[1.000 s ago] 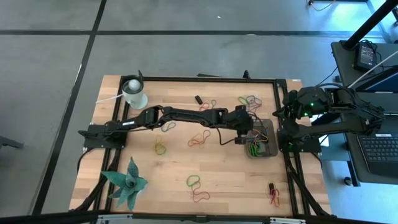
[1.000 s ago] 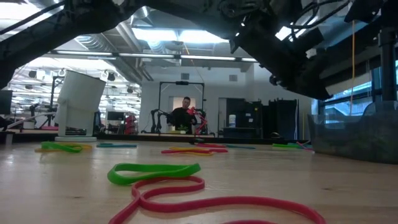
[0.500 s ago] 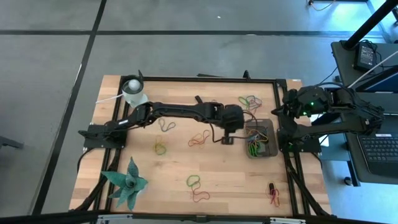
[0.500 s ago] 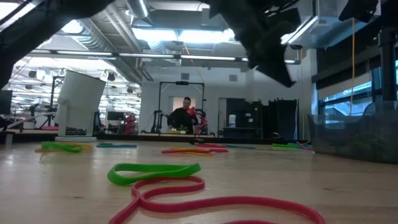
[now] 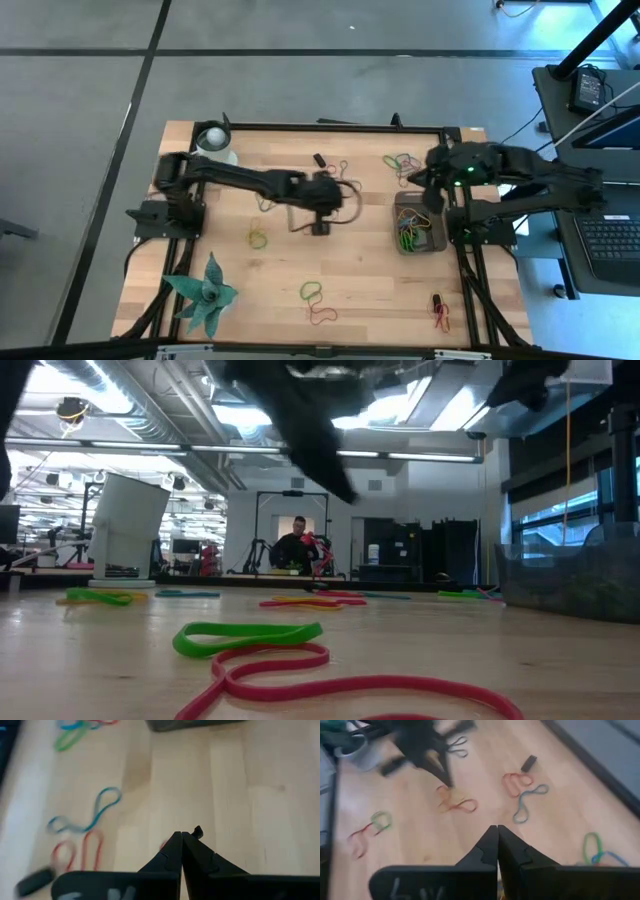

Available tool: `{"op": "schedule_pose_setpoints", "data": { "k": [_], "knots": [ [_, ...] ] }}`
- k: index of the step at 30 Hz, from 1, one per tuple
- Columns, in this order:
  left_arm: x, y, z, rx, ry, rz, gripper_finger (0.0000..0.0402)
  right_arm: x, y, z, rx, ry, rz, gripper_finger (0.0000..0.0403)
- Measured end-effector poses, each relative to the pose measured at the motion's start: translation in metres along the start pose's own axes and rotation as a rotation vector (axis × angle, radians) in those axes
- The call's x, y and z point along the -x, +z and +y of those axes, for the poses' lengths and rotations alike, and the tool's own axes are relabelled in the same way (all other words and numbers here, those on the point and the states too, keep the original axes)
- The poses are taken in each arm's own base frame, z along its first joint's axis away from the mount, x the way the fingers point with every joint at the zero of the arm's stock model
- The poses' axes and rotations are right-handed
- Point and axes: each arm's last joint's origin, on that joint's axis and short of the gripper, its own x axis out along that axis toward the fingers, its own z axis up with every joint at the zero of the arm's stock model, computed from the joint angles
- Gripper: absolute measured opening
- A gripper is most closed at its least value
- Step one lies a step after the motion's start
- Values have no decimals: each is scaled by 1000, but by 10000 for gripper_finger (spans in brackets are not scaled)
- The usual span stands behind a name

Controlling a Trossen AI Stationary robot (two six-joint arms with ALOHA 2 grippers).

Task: Pick and place rubber bands into bin
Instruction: Put the red rubber band into the black bin

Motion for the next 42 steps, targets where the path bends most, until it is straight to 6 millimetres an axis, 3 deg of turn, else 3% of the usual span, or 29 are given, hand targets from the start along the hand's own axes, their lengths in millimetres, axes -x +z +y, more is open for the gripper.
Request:
{"op": "schedule_pose_setpoints", "data": {
  "k": [4,9,14,19,24,31,42],
  "knots": [
    [47,-35,3,37,58,-35,2,-29,10,2,-49,-105,-53,17],
    [101,-75,10,93,70,-123,2,-71,30,-6,-144,-173,-94,62],
    [144,-117,14,135,69,-246,2,-105,44,-30,-324,-315,26,111],
    [176,-151,16,139,18,-383,2,-122,56,-59,-409,-452,178,146],
    [197,-176,17,140,-13,-477,2,-134,55,-93,-501,-560,382,169],
    [217,-194,18,145,-32,-532,2,-152,33,-134,-578,-635,643,179],
    [224,-200,19,148,-32,-556,2,-191,6,-162,-435,-557,920,176]
  ]
}}
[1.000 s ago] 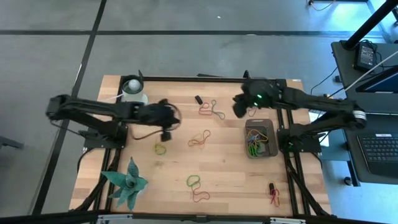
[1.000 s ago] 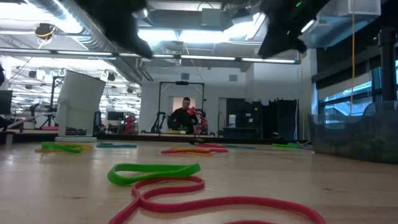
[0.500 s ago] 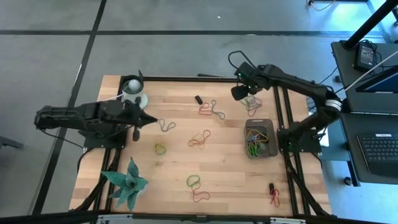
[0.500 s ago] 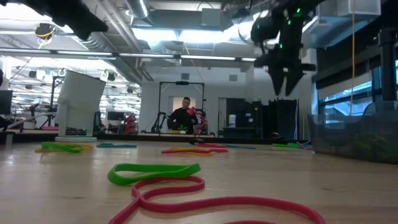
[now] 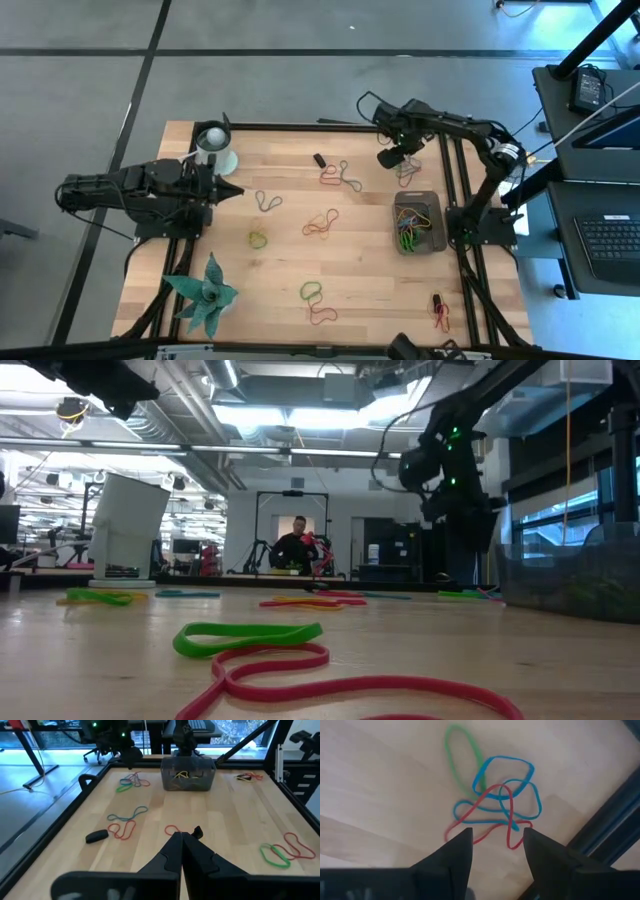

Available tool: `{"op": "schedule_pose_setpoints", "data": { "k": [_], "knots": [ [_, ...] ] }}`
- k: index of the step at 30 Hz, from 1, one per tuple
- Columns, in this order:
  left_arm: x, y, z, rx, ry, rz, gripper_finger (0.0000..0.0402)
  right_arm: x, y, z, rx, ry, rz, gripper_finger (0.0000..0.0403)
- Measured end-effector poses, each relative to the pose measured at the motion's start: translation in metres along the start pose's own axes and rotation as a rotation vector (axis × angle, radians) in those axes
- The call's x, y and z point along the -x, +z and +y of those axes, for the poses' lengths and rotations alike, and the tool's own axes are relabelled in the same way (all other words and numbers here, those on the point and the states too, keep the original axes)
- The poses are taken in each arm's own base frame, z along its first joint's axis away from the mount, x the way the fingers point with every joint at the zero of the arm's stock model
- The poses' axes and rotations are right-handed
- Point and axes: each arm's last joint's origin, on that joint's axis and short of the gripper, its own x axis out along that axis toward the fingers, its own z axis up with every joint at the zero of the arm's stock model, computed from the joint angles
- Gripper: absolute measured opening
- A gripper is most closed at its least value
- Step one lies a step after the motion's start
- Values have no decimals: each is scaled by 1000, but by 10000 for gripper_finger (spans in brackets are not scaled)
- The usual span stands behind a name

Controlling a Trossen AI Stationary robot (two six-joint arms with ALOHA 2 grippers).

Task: Pick and place rubber bands into bin
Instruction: Put the red rubber band into the black bin

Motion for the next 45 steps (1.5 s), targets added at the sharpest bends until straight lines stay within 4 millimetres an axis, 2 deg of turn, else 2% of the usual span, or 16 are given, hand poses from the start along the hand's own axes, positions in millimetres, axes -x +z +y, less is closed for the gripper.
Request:
{"op": "schedule_pose_setpoints", "data": {
  "k": [10,18,25,32,42,45],
  "knots": [
    [0,-2,0,24,1,24,3,-32,12,7,94,-28,114,138],
    [0,-2,0,35,-18,25,1,-52,19,-8,45,-38,198,113],
    [0,-2,-1,36,-32,25,5,-67,11,-21,11,-43,258,100],
    [0,-2,-1,35,-32,25,2,-86,-5,-22,14,-53,328,83],
    [0,-2,-1,32,-25,24,1,-86,-5,-22,-7,-56,331,9],
    [0,-2,-1,32,-25,24,3,-80,-7,-23,-6,-58,339,7]
  ]
}}
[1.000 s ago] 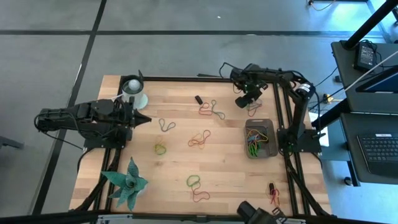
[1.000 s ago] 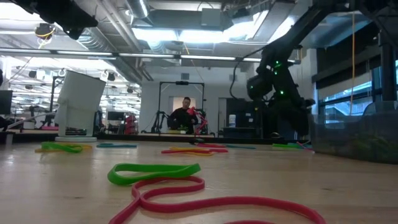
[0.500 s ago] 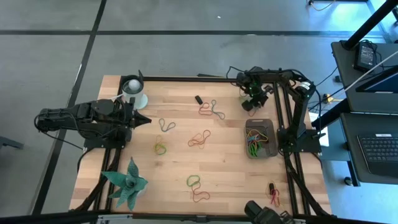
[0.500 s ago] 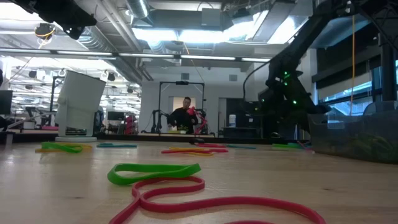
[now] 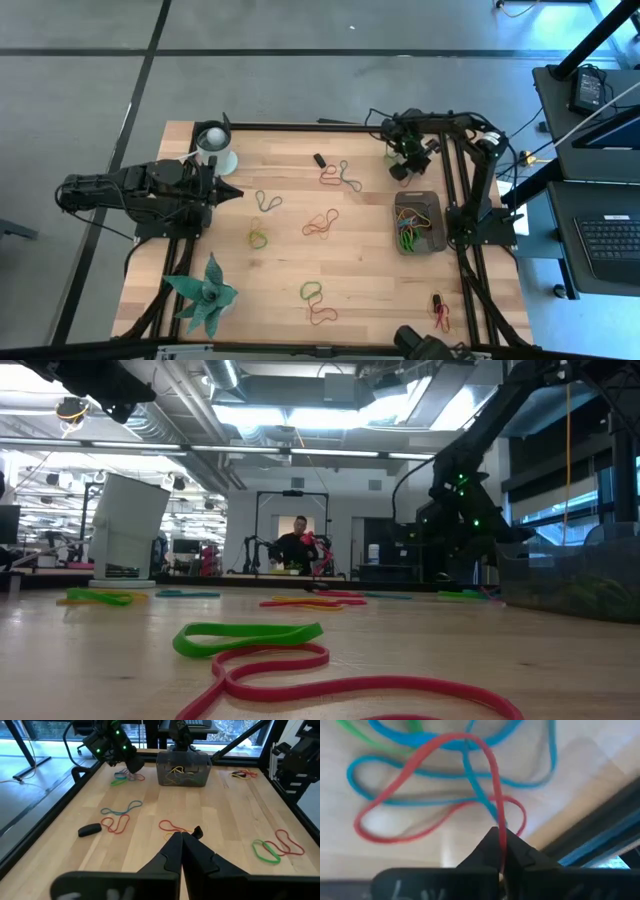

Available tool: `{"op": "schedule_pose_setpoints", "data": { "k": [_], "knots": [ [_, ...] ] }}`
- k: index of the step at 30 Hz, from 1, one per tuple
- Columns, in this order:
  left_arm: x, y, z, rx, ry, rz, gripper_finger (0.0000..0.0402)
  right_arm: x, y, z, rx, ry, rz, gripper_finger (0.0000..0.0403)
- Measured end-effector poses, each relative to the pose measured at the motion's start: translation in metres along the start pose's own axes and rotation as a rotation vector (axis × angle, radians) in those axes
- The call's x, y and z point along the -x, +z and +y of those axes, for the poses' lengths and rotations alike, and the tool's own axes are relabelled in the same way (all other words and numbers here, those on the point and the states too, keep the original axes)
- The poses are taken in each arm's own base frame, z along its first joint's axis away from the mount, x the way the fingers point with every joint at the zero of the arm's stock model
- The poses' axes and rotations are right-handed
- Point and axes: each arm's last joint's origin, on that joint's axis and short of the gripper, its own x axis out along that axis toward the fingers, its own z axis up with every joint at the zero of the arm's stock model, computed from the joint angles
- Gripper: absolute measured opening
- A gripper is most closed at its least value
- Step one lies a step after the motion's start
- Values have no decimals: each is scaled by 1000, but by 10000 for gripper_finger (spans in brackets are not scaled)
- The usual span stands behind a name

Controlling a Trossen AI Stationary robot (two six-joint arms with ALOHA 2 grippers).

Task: Pick and place rubber bands into bin
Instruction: Put the red rubber band into the black bin

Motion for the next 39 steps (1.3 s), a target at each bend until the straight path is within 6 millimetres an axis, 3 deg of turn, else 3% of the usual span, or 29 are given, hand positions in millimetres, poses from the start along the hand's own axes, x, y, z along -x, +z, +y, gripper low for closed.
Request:
{"op": "schedule_pose_setpoints", "data": {
  "k": [6,11,17,24,32,39],
  "knots": [
    [0,0,0,0,1,0,3,29,-17,-9,-23,16,-68,3],
    [0,0,0,0,1,0,2,64,-44,-18,-84,51,-207,3],
    [0,0,0,0,1,0,4,107,-92,-30,-191,131,-441,2],
    [0,0,0,0,1,0,3,143,-156,-40,-301,267,-694,1],
    [0,0,0,0,1,0,2,153,-221,-34,-318,468,-824,0],
    [0,0,0,0,1,0,6,148,-255,-14,-233,563,-760,0]
  ]
}}
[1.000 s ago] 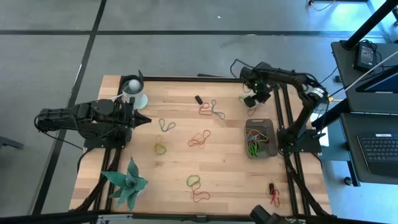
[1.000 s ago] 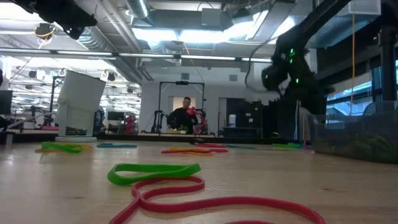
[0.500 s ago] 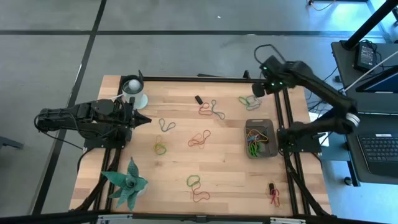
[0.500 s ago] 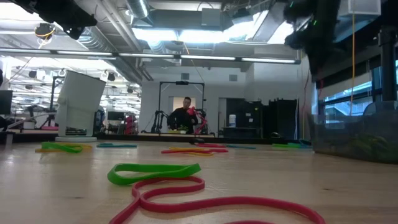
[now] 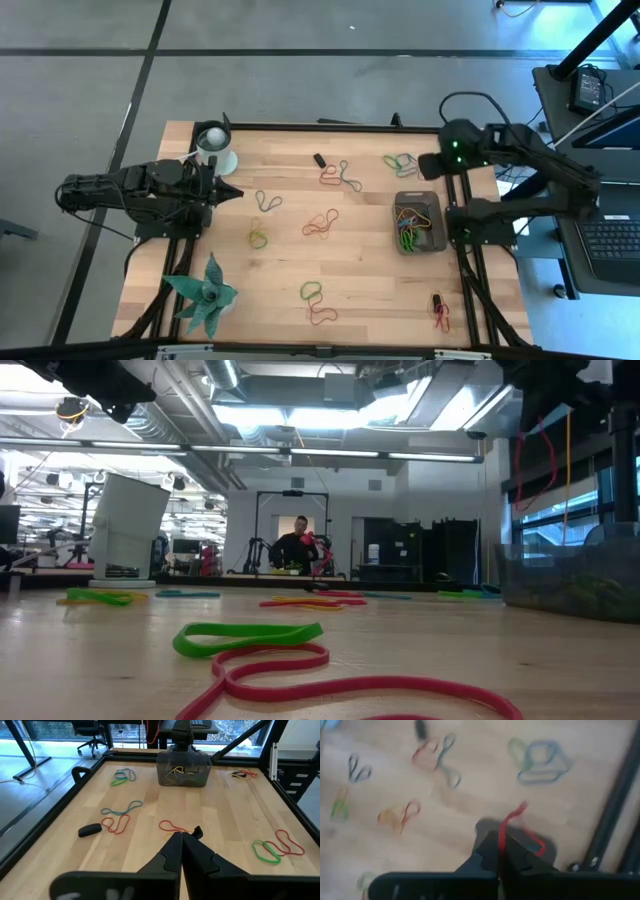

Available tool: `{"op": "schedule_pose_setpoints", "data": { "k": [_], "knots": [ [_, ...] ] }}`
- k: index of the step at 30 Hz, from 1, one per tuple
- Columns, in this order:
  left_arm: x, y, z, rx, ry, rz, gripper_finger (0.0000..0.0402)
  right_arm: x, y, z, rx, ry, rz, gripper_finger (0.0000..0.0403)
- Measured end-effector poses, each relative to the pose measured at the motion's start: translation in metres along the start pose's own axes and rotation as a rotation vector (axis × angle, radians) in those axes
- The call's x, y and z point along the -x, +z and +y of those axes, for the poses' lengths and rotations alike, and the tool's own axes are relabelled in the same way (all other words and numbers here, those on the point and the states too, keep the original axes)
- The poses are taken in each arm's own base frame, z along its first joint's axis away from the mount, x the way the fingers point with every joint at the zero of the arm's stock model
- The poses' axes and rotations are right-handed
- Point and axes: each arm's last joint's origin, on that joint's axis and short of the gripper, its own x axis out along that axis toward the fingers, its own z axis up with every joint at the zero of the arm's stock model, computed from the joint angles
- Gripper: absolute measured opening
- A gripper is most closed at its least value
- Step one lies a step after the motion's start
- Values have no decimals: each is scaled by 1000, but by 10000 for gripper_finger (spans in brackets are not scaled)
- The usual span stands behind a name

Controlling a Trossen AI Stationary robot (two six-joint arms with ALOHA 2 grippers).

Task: Pick and place rubber bands into bin
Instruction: Put the red rubber band into the black bin

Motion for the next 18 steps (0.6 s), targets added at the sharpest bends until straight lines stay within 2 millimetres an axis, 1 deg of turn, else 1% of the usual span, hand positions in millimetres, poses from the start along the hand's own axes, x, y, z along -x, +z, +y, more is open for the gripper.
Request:
{"op": "schedule_pose_setpoints", "data": {
  "k": [5,11,15,18],
  "knots": [
    [0,0,0,1,0,0,2,-3,-20,17,48,14,99,0],
    [0,0,0,27,0,0,5,-13,-39,30,84,-96,212,0],
    [0,0,0,26,0,0,7,-25,-47,42,121,-162,252,0],
    [0,0,0,28,0,0,8,-43,-55,48,157,-211,277,0]
  ]
}}
